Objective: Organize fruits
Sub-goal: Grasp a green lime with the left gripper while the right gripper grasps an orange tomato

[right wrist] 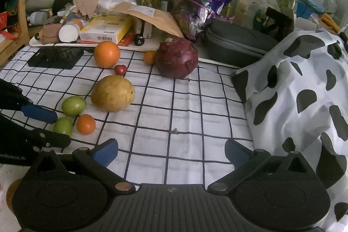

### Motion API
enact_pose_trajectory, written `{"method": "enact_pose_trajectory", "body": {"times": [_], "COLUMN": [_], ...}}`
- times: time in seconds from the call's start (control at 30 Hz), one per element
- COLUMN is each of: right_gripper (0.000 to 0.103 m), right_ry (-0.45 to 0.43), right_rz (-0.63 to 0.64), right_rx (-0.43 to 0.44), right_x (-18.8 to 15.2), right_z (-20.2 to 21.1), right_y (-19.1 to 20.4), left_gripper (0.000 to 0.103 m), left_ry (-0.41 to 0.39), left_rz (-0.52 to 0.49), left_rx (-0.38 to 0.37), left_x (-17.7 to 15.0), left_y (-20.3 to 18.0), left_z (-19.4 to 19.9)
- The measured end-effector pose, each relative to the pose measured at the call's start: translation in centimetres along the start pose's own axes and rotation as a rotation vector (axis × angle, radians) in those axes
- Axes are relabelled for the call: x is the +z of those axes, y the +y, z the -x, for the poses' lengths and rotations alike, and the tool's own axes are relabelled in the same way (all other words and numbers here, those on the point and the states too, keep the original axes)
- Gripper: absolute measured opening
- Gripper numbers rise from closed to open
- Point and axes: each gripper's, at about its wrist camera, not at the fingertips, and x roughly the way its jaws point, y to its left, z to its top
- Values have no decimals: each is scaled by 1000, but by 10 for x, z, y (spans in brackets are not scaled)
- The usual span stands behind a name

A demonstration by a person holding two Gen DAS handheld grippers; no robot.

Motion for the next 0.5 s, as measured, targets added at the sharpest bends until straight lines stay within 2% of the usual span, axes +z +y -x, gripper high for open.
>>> {"method": "enact_pose_trajectory", "body": {"times": [0.3, 0.5], "right_gripper": [103, 103], "right_ry": [-2, 2], "right_rz": [6, 17], "right_rx": [6, 17], "right_x": [5, 7], "right_z": [-3, -4], "right_y": [4, 14], "left_gripper": [32, 31], "left_ry": [15, -4], "left_rz": [2, 41], "left_rx": [6, -8], "left_x": [1, -2], "left_y": [-2, 7], "left_z": [-11, -4]}}
